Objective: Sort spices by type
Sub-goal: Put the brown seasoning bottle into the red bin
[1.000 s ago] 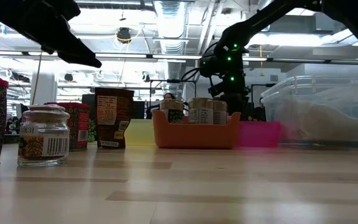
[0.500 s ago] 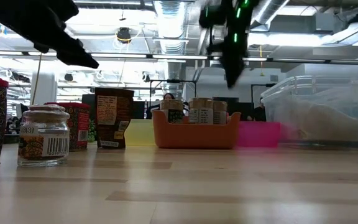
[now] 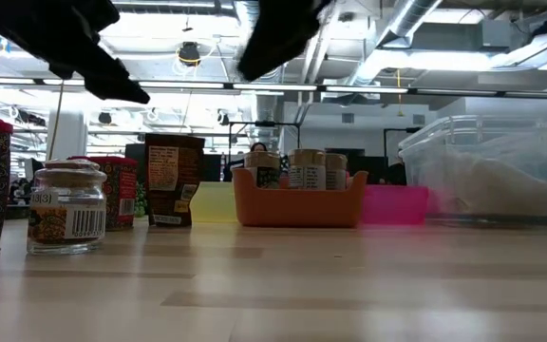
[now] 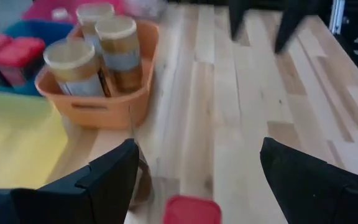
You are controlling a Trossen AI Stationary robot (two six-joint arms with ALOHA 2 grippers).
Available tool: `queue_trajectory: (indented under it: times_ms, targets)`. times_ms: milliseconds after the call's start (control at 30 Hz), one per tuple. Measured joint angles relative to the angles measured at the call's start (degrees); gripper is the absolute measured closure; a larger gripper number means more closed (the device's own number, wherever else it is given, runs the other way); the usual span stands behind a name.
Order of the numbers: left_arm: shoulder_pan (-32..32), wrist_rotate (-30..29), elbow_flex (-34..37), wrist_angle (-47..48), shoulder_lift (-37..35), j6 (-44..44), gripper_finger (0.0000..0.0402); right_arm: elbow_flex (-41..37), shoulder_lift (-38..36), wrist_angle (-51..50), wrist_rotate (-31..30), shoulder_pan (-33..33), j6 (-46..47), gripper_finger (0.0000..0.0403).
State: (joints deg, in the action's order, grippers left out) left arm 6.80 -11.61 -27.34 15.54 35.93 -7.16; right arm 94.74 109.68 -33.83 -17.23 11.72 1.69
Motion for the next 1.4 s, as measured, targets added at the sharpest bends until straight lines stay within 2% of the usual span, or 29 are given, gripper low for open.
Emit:
queue_trajectory:
  times_ms: [133, 333, 500, 800, 967, 1067, 1233, 1400]
  targets:
    - [1.2, -0.2, -3.5, 8.1, 0.0, -3.6, 0.0079, 0.0, 5.1, 7.9, 1.1, 2.4, 0.7, 0.0158]
    - [3.4, -6.4, -10.1, 19.9, 0.0, -7.2, 0.0079, 0.0, 10.5, 19.3, 6.7, 4.2, 1.5, 0.0158]
    - [3.6, -7.1, -11.2, 21.0, 0.0, -7.5, 0.0079, 0.2, 14.6, 26.6, 9.5, 5.3, 0.8, 0.0158]
    - [3.6, -7.2, -11.2, 21.0, 0.1, -7.4, 0.0079, 3.5, 16.3, 27.7, 10.6, 7.0, -5.2, 0.0154]
    - [3.6, -7.3, -11.2, 21.0, 0.1, -7.1, 0.0079, 3.5, 16.3, 29.8, 14.3, 5.6, -5.2, 0.0119]
    - [3.6, -7.3, -11.2, 21.0, 0.1, -7.1, 0.0079, 3.7, 18.1, 34.7, 17.4, 5.0, -4.8, 0.0086]
    - [3.6, -7.4, -11.2, 21.1, 0.1, -7.1, 0.0079, 3.3, 21.2, 34.7, 17.7, 4.3, -5.2, 0.0035]
    - [3.6, -8.9, -11.2, 22.0, -0.1, -7.5, 0.0079, 3.6, 21.7, 35.9, 16.8, 4.1, -6.6, 0.0025]
